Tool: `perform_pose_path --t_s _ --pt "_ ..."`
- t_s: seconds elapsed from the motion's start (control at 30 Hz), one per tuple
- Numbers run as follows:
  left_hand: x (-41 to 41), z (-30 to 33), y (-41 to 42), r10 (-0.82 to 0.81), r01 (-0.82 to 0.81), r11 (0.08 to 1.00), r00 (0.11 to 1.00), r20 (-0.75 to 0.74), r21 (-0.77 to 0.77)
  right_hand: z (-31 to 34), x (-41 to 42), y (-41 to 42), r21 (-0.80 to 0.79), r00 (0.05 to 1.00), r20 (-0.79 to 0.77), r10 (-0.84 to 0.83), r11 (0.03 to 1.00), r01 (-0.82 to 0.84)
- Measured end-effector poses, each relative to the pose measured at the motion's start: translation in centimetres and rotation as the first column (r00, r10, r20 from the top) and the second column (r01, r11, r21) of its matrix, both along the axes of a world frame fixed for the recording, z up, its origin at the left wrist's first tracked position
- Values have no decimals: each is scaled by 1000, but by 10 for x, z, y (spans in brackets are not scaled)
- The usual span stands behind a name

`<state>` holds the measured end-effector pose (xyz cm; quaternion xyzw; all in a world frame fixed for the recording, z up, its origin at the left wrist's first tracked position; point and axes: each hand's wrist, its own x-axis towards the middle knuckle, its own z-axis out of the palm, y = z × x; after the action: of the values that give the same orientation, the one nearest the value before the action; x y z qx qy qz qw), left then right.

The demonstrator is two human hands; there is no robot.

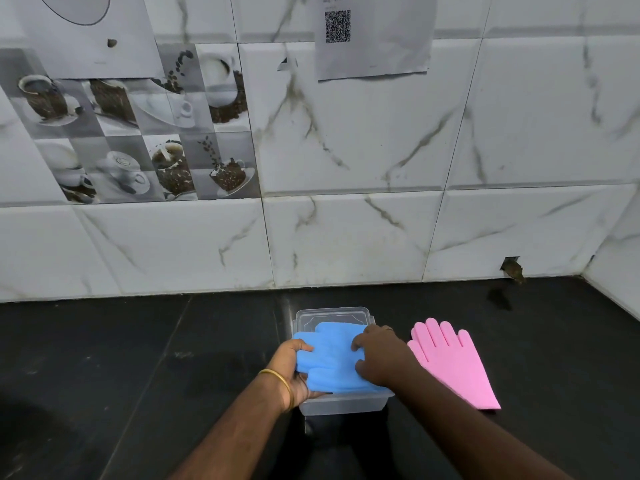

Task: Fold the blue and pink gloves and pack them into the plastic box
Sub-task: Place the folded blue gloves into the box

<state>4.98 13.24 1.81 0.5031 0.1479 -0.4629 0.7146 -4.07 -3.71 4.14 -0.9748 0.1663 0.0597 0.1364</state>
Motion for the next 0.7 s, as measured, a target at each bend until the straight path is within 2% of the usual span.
perform_pose_path --t_s 0.13,0.2,0.3,0.47,0.63,0.7 --pt "3 -4 -14 -10 8 998 999 46 57 -5 9 8 -177 995 -88 48 982 -63" --pt "4 -5 -21 -33 18 988 994 100 152 -9 14 11 -245 993 -100 60 966 -83" --pt "7 -8 -25 -76 52 967 993 89 251 -15 20 12 -285 989 -132 66 953 -102" --pt "7 -16 -32 -82 71 952 996 26 297 -29 22 11 -298 977 -188 100 942 -154" --pt "4 3 -29 -287 237 894 954 82 380 -38 20 10 -294 978 -171 121 941 -168" --pt "6 18 -22 -440 344 813 891 108 470 -38 19 8 -287 978 -158 133 942 -175"
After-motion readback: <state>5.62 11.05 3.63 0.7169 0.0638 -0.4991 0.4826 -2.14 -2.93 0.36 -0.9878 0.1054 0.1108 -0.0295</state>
